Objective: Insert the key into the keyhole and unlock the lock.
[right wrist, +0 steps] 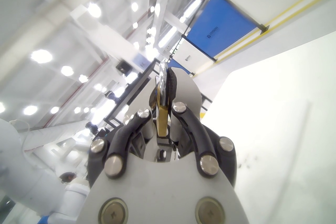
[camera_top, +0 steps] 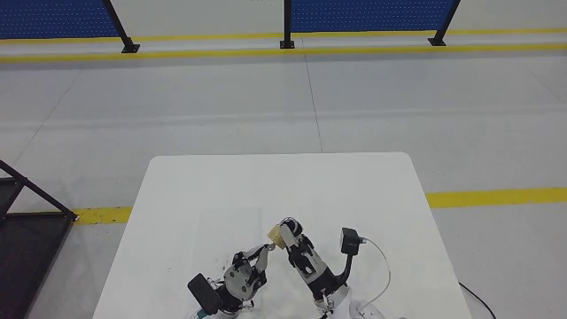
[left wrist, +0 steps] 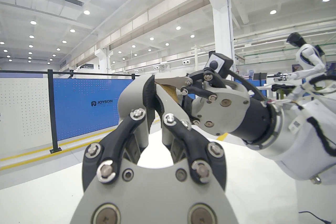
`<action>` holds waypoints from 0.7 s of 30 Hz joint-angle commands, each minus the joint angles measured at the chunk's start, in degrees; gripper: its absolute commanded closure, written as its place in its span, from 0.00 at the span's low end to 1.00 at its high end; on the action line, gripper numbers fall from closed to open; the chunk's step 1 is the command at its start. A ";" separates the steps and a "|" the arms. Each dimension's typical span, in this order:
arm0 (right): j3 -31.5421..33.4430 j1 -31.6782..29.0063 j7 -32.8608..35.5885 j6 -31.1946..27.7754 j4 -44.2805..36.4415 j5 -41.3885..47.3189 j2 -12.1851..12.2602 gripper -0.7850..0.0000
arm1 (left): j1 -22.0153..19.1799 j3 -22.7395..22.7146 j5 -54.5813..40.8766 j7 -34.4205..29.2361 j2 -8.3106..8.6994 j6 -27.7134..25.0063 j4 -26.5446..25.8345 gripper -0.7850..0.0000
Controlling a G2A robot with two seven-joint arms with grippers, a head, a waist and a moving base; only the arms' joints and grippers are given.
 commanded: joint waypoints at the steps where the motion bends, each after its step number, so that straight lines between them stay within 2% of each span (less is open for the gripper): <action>1: 0.01 0.00 -0.13 -0.26 -0.04 -0.25 0.01 1.00 | -0.02 0.21 -1.36 -0.06 -0.01 -1.31 -0.09 0.98; 2: 0.03 -0.04 -0.25 -0.36 -0.03 -0.30 0.01 1.00 | -0.02 0.26 -2.20 -0.17 0.01 -2.35 -0.15 0.84; 4: 0.10 -0.09 -0.52 -0.62 -0.08 -0.44 0.02 1.00 | 0.10 0.14 -3.80 -0.28 0.08 -4.12 -0.41 0.75; 5: 0.13 -0.11 -0.62 -0.70 -0.10 -0.47 0.02 1.00 | 0.16 0.11 -4.27 -0.40 0.12 -4.85 -0.46 0.75; 10: 0.32 -0.21 -1.54 -1.30 -0.03 -1.07 0.03 1.00 | 1.65 -0.17 -10.53 -3.32 0.76 -16.40 -1.34 0.70; 14: 0.36 -0.08 -1.79 -0.94 0.09 -1.33 -0.01 1.00 | 2.87 -0.81 -13.41 -6.68 1.47 -24.03 -2.18 0.56; 19: 0.26 0.05 -2.00 -0.64 0.17 -1.34 -0.08 1.00 | 3.77 -1.68 -15.71 -10.77 2.16 -29.54 -3.28 0.59; 21: 0.23 0.13 -2.03 -0.47 0.19 -1.38 -0.11 1.00 | 3.93 -1.85 -16.19 -11.91 2.30 -30.20 -3.69 0.60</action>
